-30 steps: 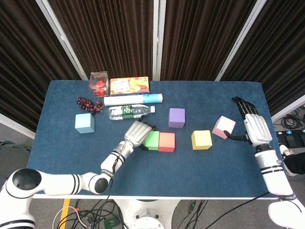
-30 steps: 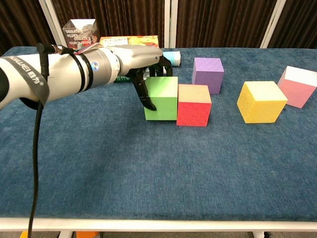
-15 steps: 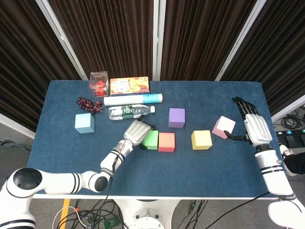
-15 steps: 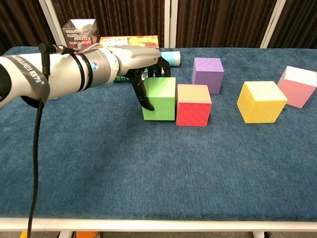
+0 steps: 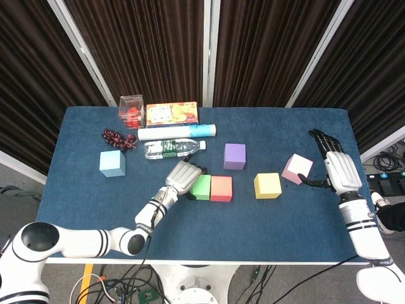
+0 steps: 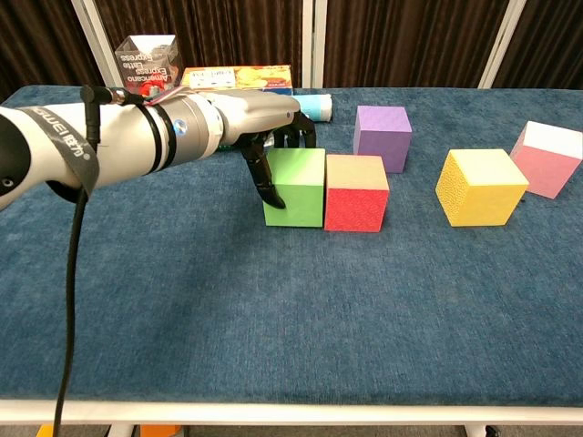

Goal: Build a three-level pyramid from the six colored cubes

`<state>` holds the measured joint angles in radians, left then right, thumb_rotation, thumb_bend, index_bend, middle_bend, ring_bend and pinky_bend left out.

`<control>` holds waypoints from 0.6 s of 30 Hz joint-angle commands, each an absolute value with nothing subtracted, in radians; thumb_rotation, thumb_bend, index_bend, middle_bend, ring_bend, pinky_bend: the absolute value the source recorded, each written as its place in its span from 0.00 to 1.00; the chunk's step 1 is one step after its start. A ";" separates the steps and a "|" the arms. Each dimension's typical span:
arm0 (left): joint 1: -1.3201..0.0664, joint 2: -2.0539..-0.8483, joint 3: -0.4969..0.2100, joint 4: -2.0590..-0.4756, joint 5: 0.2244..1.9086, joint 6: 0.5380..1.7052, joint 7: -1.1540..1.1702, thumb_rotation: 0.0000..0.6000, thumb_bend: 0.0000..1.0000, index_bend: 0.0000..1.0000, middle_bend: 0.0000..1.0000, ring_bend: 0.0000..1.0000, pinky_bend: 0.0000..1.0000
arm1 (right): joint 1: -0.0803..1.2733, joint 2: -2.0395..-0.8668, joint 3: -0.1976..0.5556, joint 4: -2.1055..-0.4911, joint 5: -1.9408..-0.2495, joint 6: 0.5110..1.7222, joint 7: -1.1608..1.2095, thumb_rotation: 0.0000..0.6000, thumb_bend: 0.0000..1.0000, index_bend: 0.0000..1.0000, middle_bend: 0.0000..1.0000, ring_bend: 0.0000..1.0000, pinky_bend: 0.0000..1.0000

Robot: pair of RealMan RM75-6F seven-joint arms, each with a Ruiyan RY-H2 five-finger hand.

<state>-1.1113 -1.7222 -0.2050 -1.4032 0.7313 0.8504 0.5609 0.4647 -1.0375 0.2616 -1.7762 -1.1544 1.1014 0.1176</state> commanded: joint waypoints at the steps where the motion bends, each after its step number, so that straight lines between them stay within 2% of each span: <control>1: -1.113 -1.724 -0.206 -1.401 0.729 0.851 0.560 1.00 0.13 0.30 0.51 0.32 0.08 | 0.465 -1.039 0.261 -1.775 -1.155 1.101 0.118 1.00 0.12 0.00 0.03 0.00 0.00; 18: -1.126 -1.735 -0.202 -1.385 0.700 0.849 0.573 1.00 0.13 0.30 0.50 0.32 0.08 | 0.460 -1.037 0.264 -1.766 -1.154 1.100 0.129 1.00 0.12 0.00 0.03 0.00 0.00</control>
<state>-1.1258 -1.7350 -0.2024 -1.3863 0.7014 0.8501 0.5725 0.4602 -1.0370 0.2636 -1.7665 -1.1542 1.1002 0.1286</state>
